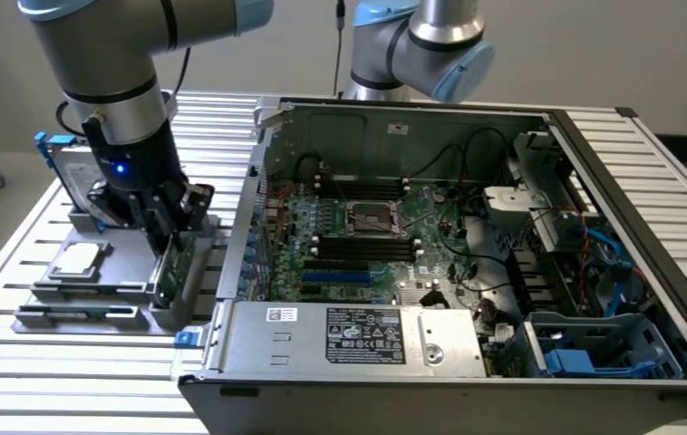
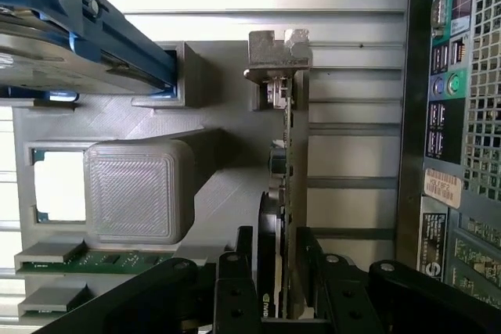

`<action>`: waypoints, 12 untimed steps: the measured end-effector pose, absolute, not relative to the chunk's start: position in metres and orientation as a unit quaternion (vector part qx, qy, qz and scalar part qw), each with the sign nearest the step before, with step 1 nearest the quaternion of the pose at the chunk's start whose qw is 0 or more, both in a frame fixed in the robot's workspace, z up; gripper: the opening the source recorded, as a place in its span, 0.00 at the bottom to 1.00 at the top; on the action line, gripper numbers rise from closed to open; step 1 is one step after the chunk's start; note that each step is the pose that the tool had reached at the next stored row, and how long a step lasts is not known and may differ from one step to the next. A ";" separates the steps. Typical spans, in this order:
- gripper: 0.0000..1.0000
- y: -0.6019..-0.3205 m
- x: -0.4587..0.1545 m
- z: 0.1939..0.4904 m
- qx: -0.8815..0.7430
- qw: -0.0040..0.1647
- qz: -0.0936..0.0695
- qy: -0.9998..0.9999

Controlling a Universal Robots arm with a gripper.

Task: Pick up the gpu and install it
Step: 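Pick up the gpu and move the gpu toward the slot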

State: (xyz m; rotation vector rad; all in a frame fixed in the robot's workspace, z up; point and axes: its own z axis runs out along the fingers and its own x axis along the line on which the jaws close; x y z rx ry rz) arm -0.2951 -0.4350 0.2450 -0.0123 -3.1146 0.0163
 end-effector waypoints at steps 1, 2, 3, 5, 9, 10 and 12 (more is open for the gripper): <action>0.36 -0.435 -0.295 0.245 -0.005 0.013 0.005 -1.000; 0.36 -0.435 -0.295 0.245 -0.006 0.013 0.005 -1.000; 0.36 -0.435 -0.295 0.245 -0.006 0.013 0.005 -1.000; 0.34 -0.435 -0.295 0.245 -0.007 0.013 0.005 -1.000; 0.26 -0.435 -0.295 0.245 -0.007 0.013 0.005 -1.000; 0.26 -0.435 -0.295 0.245 -0.007 0.013 0.005 -1.000; 0.26 -0.435 -0.295 0.245 -0.007 0.013 0.005 -1.000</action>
